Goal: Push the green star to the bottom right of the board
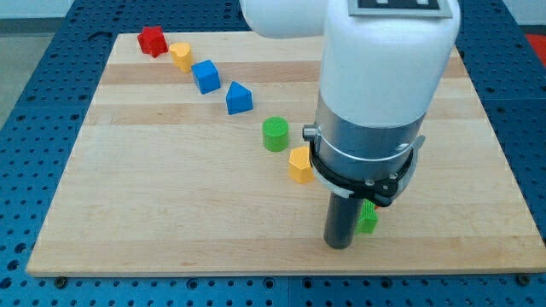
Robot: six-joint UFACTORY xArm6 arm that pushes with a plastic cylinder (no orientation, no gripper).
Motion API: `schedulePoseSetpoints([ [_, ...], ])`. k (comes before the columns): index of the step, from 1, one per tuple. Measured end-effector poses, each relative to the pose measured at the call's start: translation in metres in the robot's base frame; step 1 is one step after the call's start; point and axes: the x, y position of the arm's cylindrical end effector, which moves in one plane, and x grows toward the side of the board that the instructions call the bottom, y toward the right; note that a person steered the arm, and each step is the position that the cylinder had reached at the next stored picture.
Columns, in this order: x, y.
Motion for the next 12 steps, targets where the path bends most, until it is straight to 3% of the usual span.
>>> schedulePoseSetpoints([
  [1,0.0,-0.035],
  [2,-0.028,-0.067],
  [3,-0.064,-0.072],
  [4,-0.07,-0.071],
  [10,-0.033,0.021],
  [12,-0.032,-0.014],
])
